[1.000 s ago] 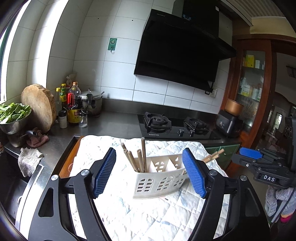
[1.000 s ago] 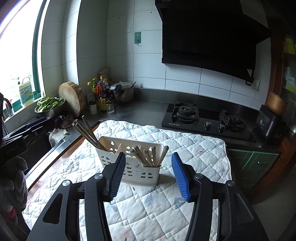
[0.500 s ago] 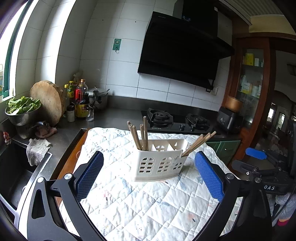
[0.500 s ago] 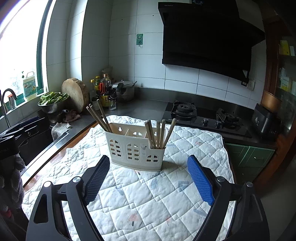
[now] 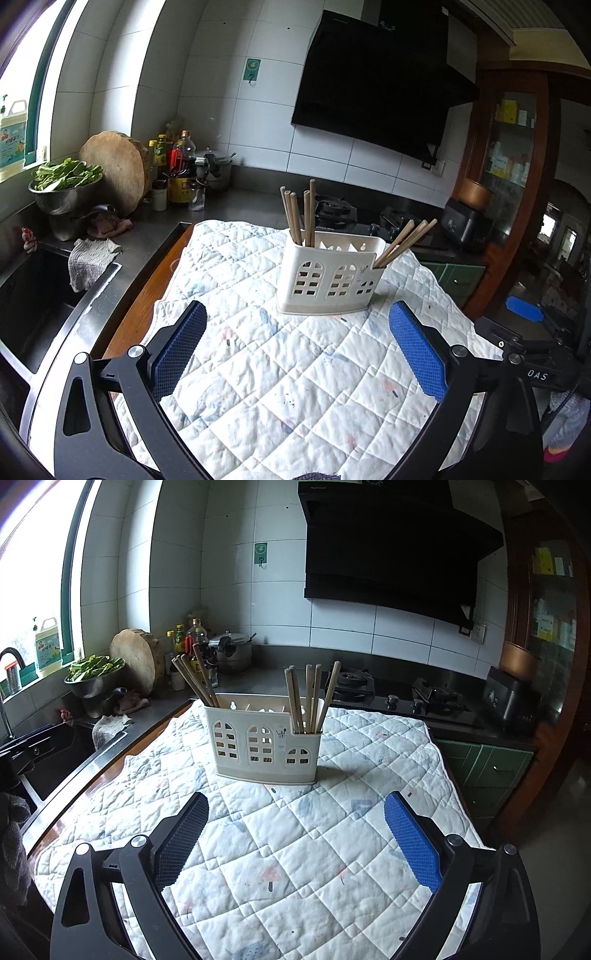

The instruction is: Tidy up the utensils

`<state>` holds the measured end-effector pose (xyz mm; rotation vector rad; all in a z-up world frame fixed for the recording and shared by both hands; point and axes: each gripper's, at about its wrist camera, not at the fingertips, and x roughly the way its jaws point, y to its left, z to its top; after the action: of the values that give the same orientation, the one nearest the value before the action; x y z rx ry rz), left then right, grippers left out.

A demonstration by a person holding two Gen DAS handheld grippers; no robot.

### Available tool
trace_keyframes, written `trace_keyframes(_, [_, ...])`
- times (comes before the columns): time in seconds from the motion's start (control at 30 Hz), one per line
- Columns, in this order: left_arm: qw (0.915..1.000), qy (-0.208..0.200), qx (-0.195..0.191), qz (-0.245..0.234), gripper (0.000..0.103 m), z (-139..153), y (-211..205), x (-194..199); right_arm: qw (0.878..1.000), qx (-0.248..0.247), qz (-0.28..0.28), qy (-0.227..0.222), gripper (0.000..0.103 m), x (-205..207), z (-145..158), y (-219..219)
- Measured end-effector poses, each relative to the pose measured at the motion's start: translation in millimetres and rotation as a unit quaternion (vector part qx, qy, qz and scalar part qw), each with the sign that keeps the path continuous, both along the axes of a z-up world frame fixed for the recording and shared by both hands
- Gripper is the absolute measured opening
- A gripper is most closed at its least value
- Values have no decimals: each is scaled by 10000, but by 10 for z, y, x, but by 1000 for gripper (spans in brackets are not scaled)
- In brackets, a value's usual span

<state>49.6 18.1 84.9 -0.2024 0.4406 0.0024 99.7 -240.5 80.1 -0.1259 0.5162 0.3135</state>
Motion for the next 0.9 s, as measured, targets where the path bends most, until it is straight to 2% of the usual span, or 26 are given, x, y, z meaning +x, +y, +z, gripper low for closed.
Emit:
trace_keyframes(0.43, [9998,152,126,97,98,-164,-65,-245,9993,231,-305,28,94,-206,-111,-108])
trace_keyframes(0.67, [9995,273,140,102,98,-271,-98,-317,9981,377,-444,196,95,-283,-233,-204])
trace_keyframes(0.9, [9987,431,238,101,98,-361,-144,-339,9974,253,-589,333,95,-335,-390,-263])
